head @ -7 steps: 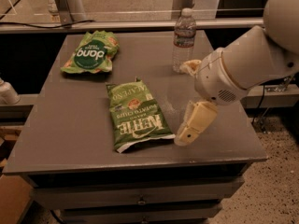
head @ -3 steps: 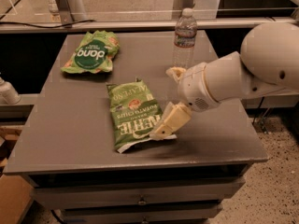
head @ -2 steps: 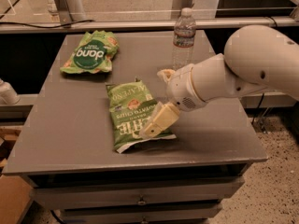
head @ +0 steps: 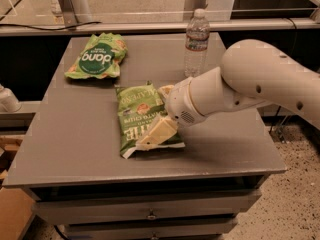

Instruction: Pick green jalapeno chip bag

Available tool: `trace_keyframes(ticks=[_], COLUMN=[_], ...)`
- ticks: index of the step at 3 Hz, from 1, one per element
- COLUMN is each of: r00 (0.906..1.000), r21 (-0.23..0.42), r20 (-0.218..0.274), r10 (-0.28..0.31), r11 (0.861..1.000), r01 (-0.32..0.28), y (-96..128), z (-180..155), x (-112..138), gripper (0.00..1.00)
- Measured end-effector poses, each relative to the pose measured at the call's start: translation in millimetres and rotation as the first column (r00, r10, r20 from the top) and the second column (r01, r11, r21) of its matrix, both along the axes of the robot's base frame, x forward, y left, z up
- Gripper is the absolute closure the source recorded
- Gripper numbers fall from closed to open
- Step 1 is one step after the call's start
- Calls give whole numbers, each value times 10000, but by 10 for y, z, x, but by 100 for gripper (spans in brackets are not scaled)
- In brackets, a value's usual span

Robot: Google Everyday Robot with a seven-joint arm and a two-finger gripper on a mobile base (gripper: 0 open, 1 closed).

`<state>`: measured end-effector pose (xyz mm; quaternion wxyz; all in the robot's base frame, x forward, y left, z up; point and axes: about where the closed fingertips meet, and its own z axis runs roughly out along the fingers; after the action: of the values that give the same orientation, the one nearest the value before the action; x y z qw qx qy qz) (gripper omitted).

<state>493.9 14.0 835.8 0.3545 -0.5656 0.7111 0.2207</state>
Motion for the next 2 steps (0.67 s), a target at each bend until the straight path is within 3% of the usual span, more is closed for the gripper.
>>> trace_keyframes(ticks=[2], r00=[9995], r21=[32], r20=[-63], r10=[-318], r11=[9995], r01=[318], y=[-15], z=[-28], x=[-2], gripper=[64])
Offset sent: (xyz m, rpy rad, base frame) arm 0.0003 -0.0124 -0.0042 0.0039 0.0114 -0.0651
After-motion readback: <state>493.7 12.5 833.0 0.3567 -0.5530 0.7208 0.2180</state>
